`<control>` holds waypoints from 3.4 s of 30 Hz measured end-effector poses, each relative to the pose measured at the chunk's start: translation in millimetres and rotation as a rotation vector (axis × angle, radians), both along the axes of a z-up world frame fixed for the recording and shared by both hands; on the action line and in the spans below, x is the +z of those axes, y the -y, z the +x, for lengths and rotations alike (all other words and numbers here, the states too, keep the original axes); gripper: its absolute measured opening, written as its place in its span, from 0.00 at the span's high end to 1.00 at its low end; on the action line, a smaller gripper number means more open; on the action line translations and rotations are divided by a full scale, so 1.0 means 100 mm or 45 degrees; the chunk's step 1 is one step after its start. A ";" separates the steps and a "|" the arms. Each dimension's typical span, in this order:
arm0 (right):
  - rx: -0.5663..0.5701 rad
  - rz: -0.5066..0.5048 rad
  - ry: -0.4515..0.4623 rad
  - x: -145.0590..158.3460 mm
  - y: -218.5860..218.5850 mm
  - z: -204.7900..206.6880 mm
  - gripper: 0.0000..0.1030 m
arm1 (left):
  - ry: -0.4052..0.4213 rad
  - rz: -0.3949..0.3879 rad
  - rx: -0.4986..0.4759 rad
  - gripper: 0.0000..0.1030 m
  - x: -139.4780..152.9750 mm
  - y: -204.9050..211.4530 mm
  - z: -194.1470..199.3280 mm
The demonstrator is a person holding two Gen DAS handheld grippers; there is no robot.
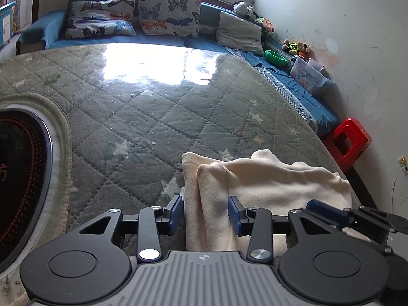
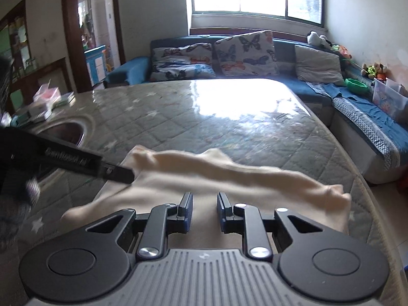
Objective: Fold clothes
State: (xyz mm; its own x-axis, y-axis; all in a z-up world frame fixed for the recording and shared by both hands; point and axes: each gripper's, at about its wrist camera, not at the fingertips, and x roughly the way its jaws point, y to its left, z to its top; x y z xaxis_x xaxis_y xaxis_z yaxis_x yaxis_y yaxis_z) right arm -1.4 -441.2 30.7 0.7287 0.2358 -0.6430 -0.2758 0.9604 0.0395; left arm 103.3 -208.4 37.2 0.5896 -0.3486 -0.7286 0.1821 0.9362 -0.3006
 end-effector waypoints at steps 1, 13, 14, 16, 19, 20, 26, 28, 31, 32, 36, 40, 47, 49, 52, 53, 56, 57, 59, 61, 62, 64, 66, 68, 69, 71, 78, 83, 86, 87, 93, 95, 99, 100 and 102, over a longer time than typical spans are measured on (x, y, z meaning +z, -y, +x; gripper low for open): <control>0.009 -0.007 0.001 0.00 -0.02 -0.04 0.79 | 0.009 0.012 -0.003 0.56 0.01 0.00 -0.03; 0.106 -0.048 0.011 -0.03 -0.26 -0.43 0.78 | 0.063 0.076 -0.047 0.56 0.00 -0.04 -0.34; 0.118 -0.063 0.014 -0.04 -0.28 -0.47 0.77 | 0.065 0.084 -0.050 0.56 -0.01 -0.04 -0.36; 0.142 -0.099 0.029 -0.05 -0.33 -0.54 0.76 | 0.074 0.104 -0.046 0.54 -0.02 -0.06 -0.39; 0.166 -0.098 0.034 -0.03 -0.35 -0.60 0.77 | 0.088 0.133 -0.040 0.54 -0.04 -0.09 -0.43; 0.167 -0.093 0.036 -0.02 -0.35 -0.61 0.77 | 0.091 0.134 -0.039 0.54 -0.03 -0.10 -0.45; 0.174 -0.068 0.048 0.01 -0.33 -0.69 0.76 | 0.088 0.165 -0.032 0.54 -0.07 -0.11 -0.47; 0.176 -0.059 0.052 0.02 -0.32 -0.72 0.76 | 0.082 0.157 -0.028 0.54 -0.07 -0.13 -0.49; 0.166 -0.044 0.059 0.05 -0.29 -0.76 0.76 | 0.082 0.147 -0.026 0.54 -0.06 -0.16 -0.53; 0.139 -0.034 0.061 0.07 -0.22 -0.77 0.76 | 0.086 0.147 -0.028 0.54 -0.06 -0.15 -0.55; -0.026 -0.011 0.087 0.13 0.14 -0.80 0.76 | 0.112 0.163 -0.041 0.54 -0.04 -0.13 -0.61; -0.197 0.015 0.078 0.09 0.55 -0.79 0.76 | 0.122 0.186 -0.056 0.54 -0.05 -0.10 -0.63; -0.330 0.070 0.022 -0.04 0.95 -0.86 0.75 | 0.112 0.227 -0.065 0.54 -0.10 -0.08 -0.62; -0.344 0.089 0.031 -0.03 1.00 -0.90 0.75 | 0.113 0.234 -0.068 0.54 -0.10 -0.07 -0.62; -0.360 0.107 0.037 -0.01 1.03 -0.86 0.75 | 0.106 0.229 -0.065 0.54 -0.09 -0.08 -0.63; -0.365 0.107 0.032 -0.02 1.04 -0.84 0.75 | 0.103 0.230 -0.064 0.54 -0.09 -0.07 -0.63; -0.374 0.091 0.021 -0.04 1.02 -0.82 0.75 | 0.102 0.236 -0.065 0.52 -0.06 -0.07 -0.66; -0.375 0.090 0.022 -0.04 1.01 -0.83 0.75 | 0.100 0.240 -0.062 0.50 -0.05 -0.07 -0.67; -0.376 0.088 0.025 -0.03 0.99 -0.85 0.75 | 0.106 0.249 -0.060 0.49 -0.03 -0.07 -0.70; -0.373 0.094 0.028 -0.01 0.96 -0.87 0.72 | 0.114 0.256 -0.059 0.47 -0.02 -0.06 -0.73; -0.371 0.098 0.029 0.01 0.94 -0.87 0.70 | 0.117 0.258 -0.058 0.47 -0.01 -0.06 -0.75; -0.365 0.106 0.031 0.03 0.90 -0.89 0.69 | 0.121 0.257 -0.055 0.45 0.01 -0.06 -0.78; -0.353 0.107 0.028 0.03 0.85 -0.90 0.65 | 0.127 0.263 -0.050 0.43 0.02 -0.06 -0.82; -0.342 0.108 0.025 0.03 0.81 -0.91 0.62 | 0.132 0.269 -0.046 0.40 0.03 -0.06 -0.86; -0.337 0.109 0.024 0.02 0.78 -0.92 0.62 | 0.134 0.271 -0.047 0.34 0.03 -0.06 -0.88; -0.331 0.111 0.022 0.02 0.75 -0.94 0.57 | 0.139 0.269 -0.050 0.29 0.03 -0.06 -0.92; -0.337 0.102 0.009 0.00 0.65 -1.03 0.38 | 0.165 0.266 -0.081 0.17 0.05 -0.03 -1.08; -0.346 0.087 0.010 -0.01 0.60 -1.08 0.33 | 0.186 0.261 -0.100 0.08 0.05 0.00 -1.20; -0.338 0.069 0.012 -0.02 0.56 -1.11 0.30 | 0.191 0.255 -0.101 0.05 0.06 0.01 -1.25; -0.337 0.063 0.014 -0.02 0.55 -1.12 0.26 | 0.191 0.251 -0.102 0.05 0.06 0.01 -1.27; -0.335 0.031 0.018 -0.03 0.49 -1.18 0.17 | 0.217 0.264 -0.089 0.01 0.06 0.01 -1.37; -0.346 0.027 0.008 -0.05 0.49 -1.19 0.11 | 0.221 0.258 -0.083 0.00 0.06 0.01 -1.40; -0.358 0.009 0.001 -0.07 0.48 -1.22 0.06 | 0.225 0.259 -0.082 0.00 0.05 0.00 -1.44; -0.363 0.006 0.001 -0.07 0.48 -1.23 0.05 | 0.226 0.261 -0.083 0.00 0.05 0.00 -1.45; -0.371 0.004 0.003 -0.07 0.49 -1.24 0.03 | 0.227 0.260 -0.086 0.00 0.05 0.00 -1.47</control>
